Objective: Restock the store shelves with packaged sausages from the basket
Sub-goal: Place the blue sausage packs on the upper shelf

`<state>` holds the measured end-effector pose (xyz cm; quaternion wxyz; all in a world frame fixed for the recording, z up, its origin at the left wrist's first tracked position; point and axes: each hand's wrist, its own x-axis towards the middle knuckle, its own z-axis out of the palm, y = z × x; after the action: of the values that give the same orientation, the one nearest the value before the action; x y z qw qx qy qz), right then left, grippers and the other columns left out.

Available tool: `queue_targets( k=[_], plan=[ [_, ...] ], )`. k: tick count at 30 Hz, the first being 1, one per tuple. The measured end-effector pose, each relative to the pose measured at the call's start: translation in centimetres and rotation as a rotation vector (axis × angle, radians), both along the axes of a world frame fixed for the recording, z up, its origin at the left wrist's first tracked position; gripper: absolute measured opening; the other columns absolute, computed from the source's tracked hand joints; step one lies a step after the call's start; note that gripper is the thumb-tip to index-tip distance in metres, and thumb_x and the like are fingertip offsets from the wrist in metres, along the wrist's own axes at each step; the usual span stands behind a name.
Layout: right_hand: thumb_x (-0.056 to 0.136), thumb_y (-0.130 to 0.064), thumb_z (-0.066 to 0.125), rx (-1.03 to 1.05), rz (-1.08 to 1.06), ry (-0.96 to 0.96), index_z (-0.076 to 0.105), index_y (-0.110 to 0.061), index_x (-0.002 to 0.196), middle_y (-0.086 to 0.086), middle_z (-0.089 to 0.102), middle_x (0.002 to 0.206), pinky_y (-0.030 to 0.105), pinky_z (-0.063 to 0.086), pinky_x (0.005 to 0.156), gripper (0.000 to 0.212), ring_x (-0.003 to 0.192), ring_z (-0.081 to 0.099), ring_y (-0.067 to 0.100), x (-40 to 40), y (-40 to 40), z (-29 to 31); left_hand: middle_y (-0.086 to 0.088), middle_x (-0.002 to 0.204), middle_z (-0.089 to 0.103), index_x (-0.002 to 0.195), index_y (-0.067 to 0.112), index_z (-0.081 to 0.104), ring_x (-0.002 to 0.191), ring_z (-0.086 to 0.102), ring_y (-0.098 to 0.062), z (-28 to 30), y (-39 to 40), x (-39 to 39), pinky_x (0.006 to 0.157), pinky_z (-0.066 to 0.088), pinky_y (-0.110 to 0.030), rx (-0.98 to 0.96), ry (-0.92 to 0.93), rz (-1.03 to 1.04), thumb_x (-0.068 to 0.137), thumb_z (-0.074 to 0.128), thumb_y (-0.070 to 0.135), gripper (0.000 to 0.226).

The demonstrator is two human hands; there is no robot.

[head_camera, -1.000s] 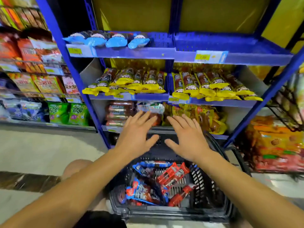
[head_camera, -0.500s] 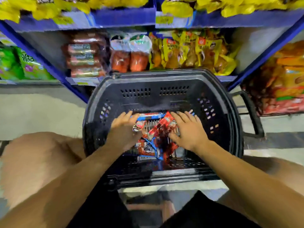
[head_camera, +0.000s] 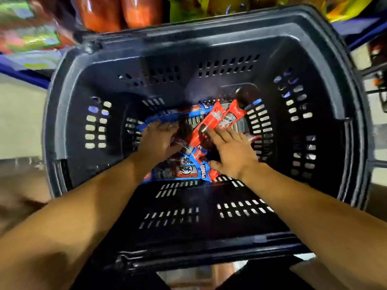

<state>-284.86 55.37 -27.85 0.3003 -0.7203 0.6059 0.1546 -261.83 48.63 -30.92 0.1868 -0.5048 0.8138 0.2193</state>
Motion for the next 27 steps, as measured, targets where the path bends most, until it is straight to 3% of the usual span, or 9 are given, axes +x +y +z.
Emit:
queue_targets(
  k=[2, 5, 9, 13, 17, 20, 23, 25, 27],
  plan=[
    [0.085, -0.057, 0.059, 0.004, -0.006, 0.0, 0.006, -0.023, 0.157, 0.007, 0.019, 0.161, 0.047, 0.012, 0.12, 0.096, 0.149, 0.013, 0.03, 0.0, 0.1, -0.5, -0.001, 0.144, 0.05, 0.143, 0.028, 0.047, 0.133, 0.041, -0.03, -1.1, 0.1, -0.1, 0.111, 0.028, -0.049, 0.006, -0.083, -0.012, 0.079, 0.065, 0.057, 0.072],
    [0.085, -0.056, 0.06, 0.018, -0.038, -0.041, 0.009, -0.023, 0.157, 0.007, 0.021, 0.161, 0.046, 0.013, 0.121, 0.094, 0.148, 0.015, 0.03, 0.1, -0.1, -0.7, -0.005, 0.145, 0.046, 0.14, 0.031, 0.049, 0.132, 0.036, -0.032, -2.3, 0.8, -0.4, 0.109, 0.015, -0.049, 0.015, -0.166, 0.0, 0.081, 0.065, 0.056, 0.066],
    [0.086, -0.053, 0.062, 0.032, -0.101, -0.108, 0.014, -0.02, 0.156, 0.006, 0.025, 0.159, 0.041, 0.016, 0.121, 0.091, 0.147, 0.018, 0.029, -0.3, -0.3, -0.5, -0.011, 0.14, 0.041, 0.13, 0.029, 0.055, 0.128, 0.035, -0.037, -2.8, 1.3, 0.0, 0.111, 0.024, -0.056, 0.06, -0.244, 0.016, 0.087, 0.06, 0.051, 0.049],
    [0.086, -0.05, 0.064, 0.072, -0.187, -0.147, 0.019, -0.019, 0.155, 0.005, 0.03, 0.156, 0.037, 0.022, 0.117, 0.088, 0.142, 0.027, 0.03, -0.8, -0.3, 0.0, -0.01, 0.131, 0.054, 0.121, 0.021, 0.058, 0.127, 0.044, -0.033, -2.6, 2.0, 0.1, 0.111, 0.021, -0.051, 0.088, -0.096, 0.087, 0.09, 0.061, 0.037, 0.036],
    [0.086, -0.044, 0.068, 0.105, -0.331, -0.248, 0.025, -0.017, 0.153, 0.007, 0.037, 0.151, 0.038, 0.031, 0.116, 0.084, 0.138, 0.036, 0.028, -1.0, -0.8, 0.4, -0.006, 0.123, 0.061, 0.126, 0.02, 0.06, 0.119, 0.053, -0.03, -1.1, 2.3, -0.7, 0.105, 0.027, -0.042, 0.03, 0.062, 0.044, 0.091, 0.059, 0.035, 0.038],
    [0.084, -0.034, 0.073, 0.152, -0.534, -0.404, 0.028, -0.018, 0.152, 0.005, 0.042, 0.148, 0.03, 0.032, 0.113, 0.083, 0.135, 0.043, 0.022, -1.3, -1.4, 0.6, -0.008, 0.121, 0.063, 0.126, 0.016, 0.06, 0.115, 0.057, -0.031, 0.6, 2.0, -1.7, 0.103, 0.036, -0.042, -0.032, 0.171, 0.009, 0.09, 0.061, 0.037, 0.041],
    [0.082, -0.027, 0.078, 0.19, -0.963, -0.637, 0.029, -0.02, 0.149, -0.004, 0.059, 0.126, 0.034, 0.042, 0.107, 0.083, 0.119, 0.058, 0.019, -1.8, -1.6, 0.7, -0.015, 0.121, 0.059, 0.124, 0.006, 0.058, 0.111, 0.057, -0.035, 2.2, 2.2, -2.8, 0.092, 0.042, -0.037, -0.057, 0.293, 0.132, 0.09, 0.066, 0.033, 0.044],
    [0.083, -0.027, 0.077, 0.264, -1.219, -0.794, 0.039, -0.025, 0.137, -0.008, 0.065, 0.11, 0.037, 0.051, 0.097, 0.066, 0.107, 0.065, 0.019, -2.0, -1.6, 0.8, -0.016, 0.121, 0.055, 0.122, 0.005, 0.057, 0.108, 0.056, -0.031, 3.3, 2.8, -3.8, 0.084, 0.038, -0.029, -0.042, 0.407, 0.262, 0.088, 0.07, 0.029, 0.044],
    [0.087, -0.025, 0.073, 0.335, -1.295, -0.938, 0.054, -0.022, 0.118, -0.004, 0.072, 0.099, 0.034, 0.056, 0.086, 0.037, 0.096, 0.07, 0.018, -2.1, -2.1, 0.9, -0.011, 0.118, 0.054, 0.12, 0.008, 0.055, 0.101, 0.055, -0.023, 3.9, 3.4, -4.6, 0.079, 0.037, -0.022, -0.002, 0.47, 0.322, 0.085, 0.073, 0.03, 0.045]
  ],
)
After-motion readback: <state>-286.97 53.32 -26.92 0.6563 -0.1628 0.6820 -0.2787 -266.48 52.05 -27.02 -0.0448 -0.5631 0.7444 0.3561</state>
